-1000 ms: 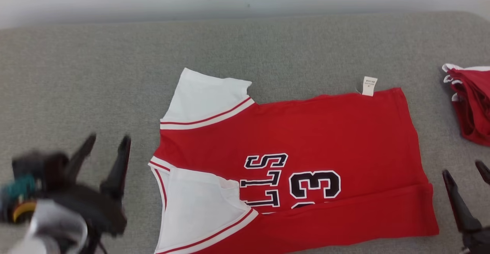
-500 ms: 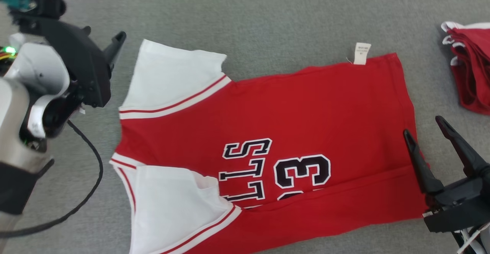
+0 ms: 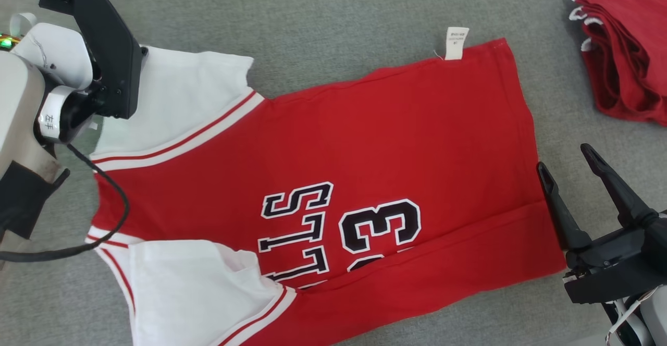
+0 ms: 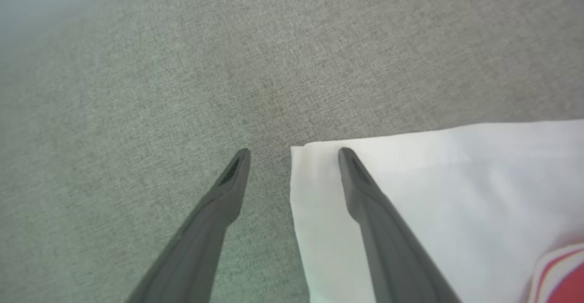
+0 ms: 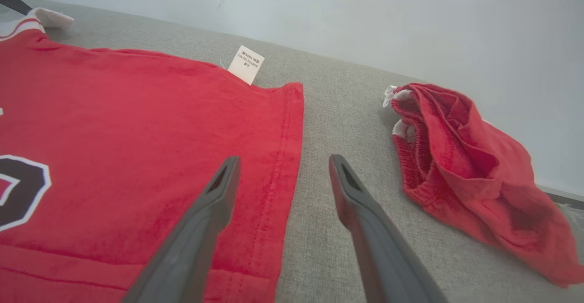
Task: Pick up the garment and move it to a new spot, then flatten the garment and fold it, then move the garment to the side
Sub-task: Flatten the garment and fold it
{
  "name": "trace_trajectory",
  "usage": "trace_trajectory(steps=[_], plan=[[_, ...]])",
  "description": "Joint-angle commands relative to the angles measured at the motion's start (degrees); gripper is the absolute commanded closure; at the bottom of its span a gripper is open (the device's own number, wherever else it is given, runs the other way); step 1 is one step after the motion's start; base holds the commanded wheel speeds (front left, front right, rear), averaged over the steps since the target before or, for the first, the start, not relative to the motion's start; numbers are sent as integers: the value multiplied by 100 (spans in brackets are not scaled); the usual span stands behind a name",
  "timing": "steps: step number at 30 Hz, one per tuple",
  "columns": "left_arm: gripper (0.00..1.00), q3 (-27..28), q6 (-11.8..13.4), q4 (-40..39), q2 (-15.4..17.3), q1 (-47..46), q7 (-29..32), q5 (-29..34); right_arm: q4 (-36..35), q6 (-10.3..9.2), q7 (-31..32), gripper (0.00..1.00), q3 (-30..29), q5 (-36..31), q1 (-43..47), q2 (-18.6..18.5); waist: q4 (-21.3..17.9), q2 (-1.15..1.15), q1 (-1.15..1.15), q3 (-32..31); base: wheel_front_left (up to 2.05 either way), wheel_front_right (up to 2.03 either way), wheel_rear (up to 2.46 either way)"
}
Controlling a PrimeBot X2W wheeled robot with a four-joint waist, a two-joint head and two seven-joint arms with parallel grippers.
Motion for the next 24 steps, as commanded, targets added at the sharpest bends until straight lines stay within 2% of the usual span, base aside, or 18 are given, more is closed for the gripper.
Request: trace_trajectory(steps=[1, 5, 6, 7, 8, 9, 13, 18, 24], plan=[[0, -40, -30, 65, 13, -69, 48, 70, 13, -16, -5, 0, -14, -24, -23, 45, -70, -1, -1, 65, 0, 0, 0], [2, -116, -70, 237, -5, -104, 173, 69, 31, -16, -5, 0, -10, -46, -25, 73, -89, -1, -1, 75, 0, 0, 0], [13, -138, -87, 269, -7, -107, 222, 64, 34, -16, -5, 0, -4, -47, -35, 78, -91, -1, -1, 75, 0, 0, 0], [58, -147, -103, 299, -17, -105, 259, 32, 37, -16, -5, 0, 3, -49, -49, 84, -92, -1, -1, 74, 0, 0, 0], [95, -161, -108, 327, -24, -94, 297, 12, 41, -16, -5, 0, 9, -49, -65, 80, -92, -1, -1, 71, 0, 0, 0], [100, -178, -133, 349, -32, -77, 341, -19, 51, -16, -5, 0, 16, -47, -76, 66, -88, -1, -1, 63, 0, 0, 0], [100, -218, -159, 386, -50, -52, 478, -90, 121, -16, -5, 0, 53, 35, -166, -37, -51, -1, -1, -14, 0, 0, 0], [100, -212, -207, 329, -112, -31, 390, -153, 518, -16, 62, 0, 300, 546, -575, -172, -5, -1, -1, -152, 0, 0, 0], [100, -237, -256, 331, -133, -15, 299, -173, 990, -16, 1243, 0, 867, 1388, -1676, -265, 52, -1, -1, -262, 0, 0, 0]])
